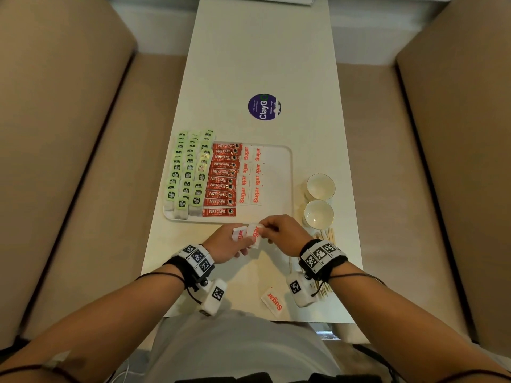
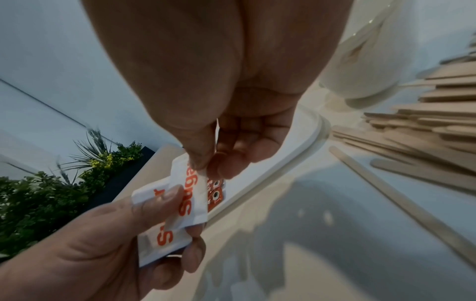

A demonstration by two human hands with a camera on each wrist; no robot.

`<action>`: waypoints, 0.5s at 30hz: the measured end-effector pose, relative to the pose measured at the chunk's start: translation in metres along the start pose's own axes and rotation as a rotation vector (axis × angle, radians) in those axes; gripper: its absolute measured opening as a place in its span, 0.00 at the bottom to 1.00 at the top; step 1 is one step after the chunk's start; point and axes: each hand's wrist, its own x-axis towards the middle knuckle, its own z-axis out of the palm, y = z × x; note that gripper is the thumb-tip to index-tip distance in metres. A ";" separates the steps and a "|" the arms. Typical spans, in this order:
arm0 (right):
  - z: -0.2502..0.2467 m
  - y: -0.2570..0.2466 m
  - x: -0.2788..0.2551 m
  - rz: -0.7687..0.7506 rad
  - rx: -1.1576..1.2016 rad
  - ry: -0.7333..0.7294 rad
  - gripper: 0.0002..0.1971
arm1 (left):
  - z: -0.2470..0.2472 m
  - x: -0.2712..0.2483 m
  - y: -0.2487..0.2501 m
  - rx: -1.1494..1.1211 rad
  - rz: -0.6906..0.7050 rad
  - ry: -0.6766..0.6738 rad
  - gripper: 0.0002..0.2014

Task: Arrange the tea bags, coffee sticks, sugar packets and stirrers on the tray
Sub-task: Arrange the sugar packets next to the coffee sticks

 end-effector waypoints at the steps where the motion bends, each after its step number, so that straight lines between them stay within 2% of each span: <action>1: 0.001 0.000 0.000 -0.004 -0.002 -0.005 0.06 | 0.000 0.000 0.000 0.001 -0.001 0.001 0.11; 5: 0.001 0.002 -0.005 0.007 -0.030 0.004 0.10 | 0.003 -0.003 0.003 0.026 -0.019 -0.007 0.08; 7: 0.000 0.006 -0.011 0.017 -0.123 -0.008 0.13 | 0.004 -0.005 0.002 0.050 -0.052 -0.011 0.06; 12: 0.010 0.020 -0.030 0.102 -0.489 -0.239 0.22 | 0.006 -0.008 -0.013 0.073 -0.090 -0.040 0.06; 15: 0.023 0.027 -0.038 0.136 -0.664 -0.305 0.25 | 0.008 -0.010 -0.023 0.101 -0.101 -0.048 0.04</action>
